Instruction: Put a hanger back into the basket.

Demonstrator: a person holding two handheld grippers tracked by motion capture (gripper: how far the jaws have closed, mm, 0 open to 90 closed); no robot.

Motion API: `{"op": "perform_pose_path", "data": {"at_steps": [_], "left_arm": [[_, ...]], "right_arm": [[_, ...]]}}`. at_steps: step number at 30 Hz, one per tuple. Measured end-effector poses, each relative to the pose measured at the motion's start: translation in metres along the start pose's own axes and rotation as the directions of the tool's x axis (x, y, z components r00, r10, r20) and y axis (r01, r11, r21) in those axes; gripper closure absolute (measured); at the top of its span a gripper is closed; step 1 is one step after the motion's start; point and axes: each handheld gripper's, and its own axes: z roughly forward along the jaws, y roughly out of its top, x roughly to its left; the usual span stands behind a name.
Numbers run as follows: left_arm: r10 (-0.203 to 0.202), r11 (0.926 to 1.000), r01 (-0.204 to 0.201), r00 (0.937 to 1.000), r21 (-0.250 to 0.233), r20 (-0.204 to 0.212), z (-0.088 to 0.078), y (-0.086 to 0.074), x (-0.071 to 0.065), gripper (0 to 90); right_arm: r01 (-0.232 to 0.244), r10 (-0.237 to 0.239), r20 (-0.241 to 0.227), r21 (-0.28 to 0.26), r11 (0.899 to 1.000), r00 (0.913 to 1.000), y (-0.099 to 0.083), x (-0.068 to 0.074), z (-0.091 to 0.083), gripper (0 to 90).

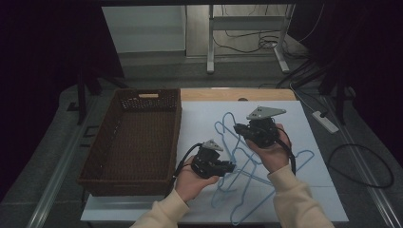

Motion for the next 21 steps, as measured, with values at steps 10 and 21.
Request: {"op": "perform_pose_path", "data": {"at_steps": [10,21], "left_arm": [[-0.046,0.9915,0.047,0.9989,-0.121,0.012,-0.021,0.0,0.003,86.8],[-0.059,0.9827,0.06,0.9982,-0.175,0.012,-0.043,0.002,0.01,86.9]], "right_arm": [[-0.003,0.002,-0.009,-0.126,0.992,1.0,0.004,0.0,-0.027,84.9],[-0.011,0.003,-0.038,-0.222,0.975,0.9993,-0.01,0.0,-0.048,57.2]]}}
